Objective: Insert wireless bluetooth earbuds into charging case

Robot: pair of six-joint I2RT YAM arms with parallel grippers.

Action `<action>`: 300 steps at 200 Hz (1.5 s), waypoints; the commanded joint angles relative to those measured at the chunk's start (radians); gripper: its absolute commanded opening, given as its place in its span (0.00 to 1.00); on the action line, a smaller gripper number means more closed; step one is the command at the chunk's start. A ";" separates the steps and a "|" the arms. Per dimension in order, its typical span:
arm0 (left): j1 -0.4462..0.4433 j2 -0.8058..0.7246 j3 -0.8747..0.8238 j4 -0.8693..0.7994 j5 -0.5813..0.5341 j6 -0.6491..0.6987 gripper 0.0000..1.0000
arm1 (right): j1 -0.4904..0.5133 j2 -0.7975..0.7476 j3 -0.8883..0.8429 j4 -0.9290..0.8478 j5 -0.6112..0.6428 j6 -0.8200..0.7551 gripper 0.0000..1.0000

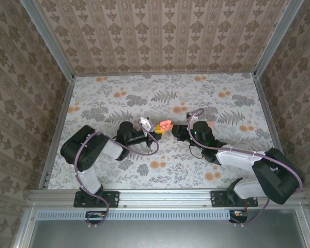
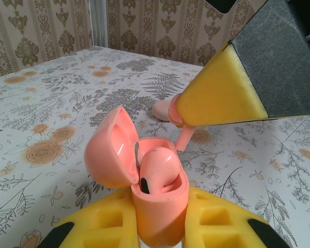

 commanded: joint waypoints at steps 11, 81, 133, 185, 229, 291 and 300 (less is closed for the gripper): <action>0.003 -0.008 0.011 0.037 0.011 -0.021 0.00 | 0.005 -0.044 0.026 0.022 0.036 -0.038 0.25; -0.004 -0.011 0.016 0.037 0.019 -0.025 0.00 | 0.006 -0.029 0.037 0.017 0.040 -0.041 0.25; -0.012 -0.026 0.021 0.036 0.024 -0.030 0.00 | 0.005 -0.001 0.044 0.015 0.055 -0.052 0.25; -0.010 -0.054 0.022 0.034 0.016 -0.032 0.00 | 0.006 0.041 0.074 0.005 0.029 -0.054 0.24; -0.007 -0.072 0.030 0.032 0.011 -0.034 0.00 | 0.008 0.049 0.087 -0.024 0.025 -0.082 0.24; -0.003 -0.097 0.026 0.019 0.005 -0.033 0.01 | 0.044 0.030 0.108 -0.052 0.001 -0.152 0.25; -0.001 -0.099 0.024 0.019 0.005 -0.033 0.00 | 0.046 0.026 0.113 -0.065 0.000 -0.155 0.25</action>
